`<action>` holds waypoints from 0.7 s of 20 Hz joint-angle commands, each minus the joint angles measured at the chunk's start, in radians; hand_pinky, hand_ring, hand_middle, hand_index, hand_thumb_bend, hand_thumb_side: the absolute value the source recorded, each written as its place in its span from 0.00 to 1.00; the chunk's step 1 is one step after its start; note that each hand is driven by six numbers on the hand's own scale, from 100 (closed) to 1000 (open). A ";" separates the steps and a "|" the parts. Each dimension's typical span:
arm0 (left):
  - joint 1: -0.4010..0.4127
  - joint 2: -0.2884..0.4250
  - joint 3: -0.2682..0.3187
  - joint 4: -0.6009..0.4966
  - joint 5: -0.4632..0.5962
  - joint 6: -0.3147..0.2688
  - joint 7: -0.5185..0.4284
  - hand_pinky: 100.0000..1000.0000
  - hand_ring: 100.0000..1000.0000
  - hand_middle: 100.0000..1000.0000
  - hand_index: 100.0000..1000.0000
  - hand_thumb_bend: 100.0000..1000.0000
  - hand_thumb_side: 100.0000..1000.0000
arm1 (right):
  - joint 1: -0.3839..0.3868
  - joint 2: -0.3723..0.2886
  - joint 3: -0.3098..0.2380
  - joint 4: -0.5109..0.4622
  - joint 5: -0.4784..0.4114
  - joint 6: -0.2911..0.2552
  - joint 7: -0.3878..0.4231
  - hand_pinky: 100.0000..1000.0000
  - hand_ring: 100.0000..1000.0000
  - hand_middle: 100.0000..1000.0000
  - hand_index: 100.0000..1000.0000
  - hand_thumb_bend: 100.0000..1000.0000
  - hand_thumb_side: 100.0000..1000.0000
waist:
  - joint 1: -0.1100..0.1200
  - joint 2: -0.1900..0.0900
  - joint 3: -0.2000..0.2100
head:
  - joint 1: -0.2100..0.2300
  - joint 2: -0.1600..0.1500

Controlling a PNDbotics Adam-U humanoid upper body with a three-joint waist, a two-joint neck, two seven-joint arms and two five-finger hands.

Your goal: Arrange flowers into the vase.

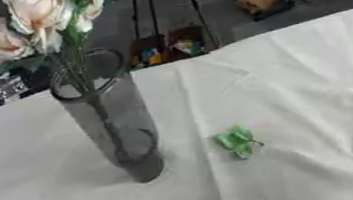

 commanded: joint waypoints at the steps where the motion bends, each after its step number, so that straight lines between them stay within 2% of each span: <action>1: -0.006 0.045 0.022 -0.012 0.001 -0.001 0.004 1.00 1.00 1.00 1.00 0.66 1.00 | -0.006 -0.016 -0.006 -0.016 -0.003 0.002 0.000 0.64 0.64 0.40 0.66 0.00 0.94 | -0.008 -0.017 0.003 | -0.002 -0.015; 14: 0.029 0.076 0.033 -0.019 0.000 -0.006 0.001 1.00 1.00 1.00 1.00 0.66 1.00 | -0.008 -0.017 -0.007 -0.016 -0.003 0.001 0.000 0.64 0.64 0.40 0.66 0.00 0.94 | -0.011 -0.014 0.007 | -0.005 -0.019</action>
